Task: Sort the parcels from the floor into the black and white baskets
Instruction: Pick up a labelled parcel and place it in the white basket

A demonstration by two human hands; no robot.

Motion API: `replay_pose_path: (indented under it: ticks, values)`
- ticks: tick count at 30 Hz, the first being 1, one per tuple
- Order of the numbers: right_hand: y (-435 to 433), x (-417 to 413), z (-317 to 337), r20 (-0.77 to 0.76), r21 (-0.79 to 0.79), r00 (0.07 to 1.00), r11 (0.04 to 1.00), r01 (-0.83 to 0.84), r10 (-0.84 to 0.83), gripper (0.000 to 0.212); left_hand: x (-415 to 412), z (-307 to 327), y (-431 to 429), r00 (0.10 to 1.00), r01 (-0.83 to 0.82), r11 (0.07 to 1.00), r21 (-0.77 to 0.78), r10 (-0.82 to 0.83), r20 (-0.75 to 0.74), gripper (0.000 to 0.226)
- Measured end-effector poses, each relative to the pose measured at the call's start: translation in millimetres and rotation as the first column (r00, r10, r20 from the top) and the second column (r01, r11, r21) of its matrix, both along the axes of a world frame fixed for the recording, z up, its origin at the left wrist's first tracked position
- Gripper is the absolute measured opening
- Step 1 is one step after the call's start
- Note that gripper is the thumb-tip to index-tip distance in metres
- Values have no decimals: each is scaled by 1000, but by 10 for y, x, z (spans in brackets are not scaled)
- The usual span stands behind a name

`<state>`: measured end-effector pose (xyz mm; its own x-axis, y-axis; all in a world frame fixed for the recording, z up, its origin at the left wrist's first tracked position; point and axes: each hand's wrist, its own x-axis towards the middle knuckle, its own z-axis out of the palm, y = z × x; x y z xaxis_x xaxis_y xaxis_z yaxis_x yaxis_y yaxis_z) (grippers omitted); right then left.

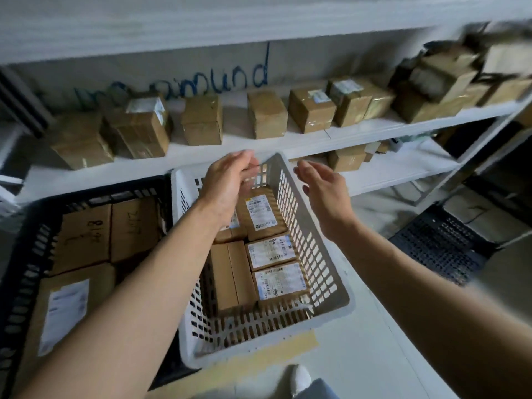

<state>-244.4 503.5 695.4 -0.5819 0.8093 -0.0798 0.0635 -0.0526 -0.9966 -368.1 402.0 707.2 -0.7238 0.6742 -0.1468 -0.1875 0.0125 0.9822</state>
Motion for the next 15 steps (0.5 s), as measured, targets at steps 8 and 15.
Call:
replay_pose_path:
  ticks: [8, 15]
  values:
    - [-805, 437, 336, -137, -1, 932, 941, 340, -337, 27, 259, 404, -390, 921, 387, 918, 92, -380, -79, 21]
    - [-1647, 1663, 432, -134, 48, 730, 732, 680, -670, 16, 1397, 455, -601, 664, 748, 657, 97, -745, -71, 22]
